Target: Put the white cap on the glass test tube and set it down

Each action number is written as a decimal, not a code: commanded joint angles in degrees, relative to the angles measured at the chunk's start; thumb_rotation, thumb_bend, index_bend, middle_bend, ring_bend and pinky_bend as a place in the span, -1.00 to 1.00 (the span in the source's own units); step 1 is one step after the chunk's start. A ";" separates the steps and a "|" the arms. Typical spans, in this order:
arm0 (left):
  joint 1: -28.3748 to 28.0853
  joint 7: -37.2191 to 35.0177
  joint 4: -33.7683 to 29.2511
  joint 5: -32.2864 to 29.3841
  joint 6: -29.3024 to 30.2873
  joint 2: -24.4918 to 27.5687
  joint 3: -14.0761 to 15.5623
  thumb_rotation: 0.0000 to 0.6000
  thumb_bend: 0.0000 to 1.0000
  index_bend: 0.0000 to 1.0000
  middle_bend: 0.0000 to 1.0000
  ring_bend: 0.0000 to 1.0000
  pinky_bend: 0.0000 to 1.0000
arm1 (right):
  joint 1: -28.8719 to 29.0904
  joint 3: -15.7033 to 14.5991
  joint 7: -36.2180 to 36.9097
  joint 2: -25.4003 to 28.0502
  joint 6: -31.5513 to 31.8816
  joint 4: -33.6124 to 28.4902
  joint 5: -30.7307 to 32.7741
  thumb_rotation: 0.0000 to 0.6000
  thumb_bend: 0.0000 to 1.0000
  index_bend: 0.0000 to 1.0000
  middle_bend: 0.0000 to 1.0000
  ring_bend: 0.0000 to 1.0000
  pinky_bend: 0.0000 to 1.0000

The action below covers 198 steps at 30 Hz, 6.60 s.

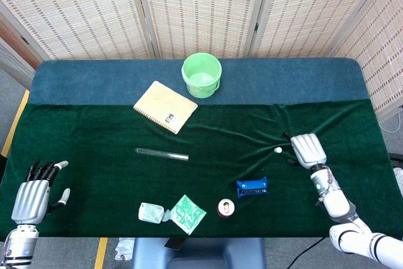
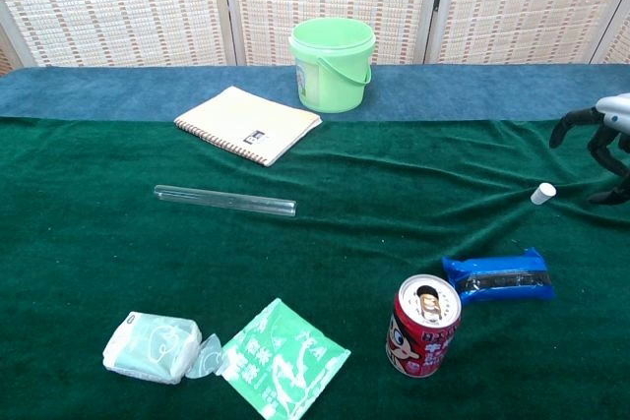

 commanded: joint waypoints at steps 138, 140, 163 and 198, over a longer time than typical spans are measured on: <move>-42.31 27.30 26.08 -33.20 -32.57 -31.16 -9.75 1.00 -0.30 -0.04 0.69 0.53 0.60 | -6.04 -0.35 6.64 19.69 4.44 -18.17 -1.06 1.00 0.09 0.49 0.89 1.00 1.00; -42.48 27.07 26.39 -33.44 -32.63 -31.48 -9.70 1.00 -0.30 -0.03 0.70 0.53 0.60 | -6.01 -0.36 6.77 19.60 4.32 -17.97 -1.04 1.00 0.09 0.49 0.89 1.00 1.00; -42.83 25.40 27.25 -33.45 -32.00 -31.30 -8.68 1.00 -0.21 0.17 0.75 0.57 0.61 | -5.91 -0.22 7.36 19.16 3.97 -17.23 -1.10 1.00 0.10 0.50 0.89 1.00 1.00; -37.79 -5.82 0.51 -24.34 -33.78 -20.70 -13.56 1.00 -0.09 0.30 0.79 0.62 0.65 | 2.40 3.69 20.89 24.31 2.92 -37.66 -17.42 1.00 0.10 0.51 0.91 1.00 1.00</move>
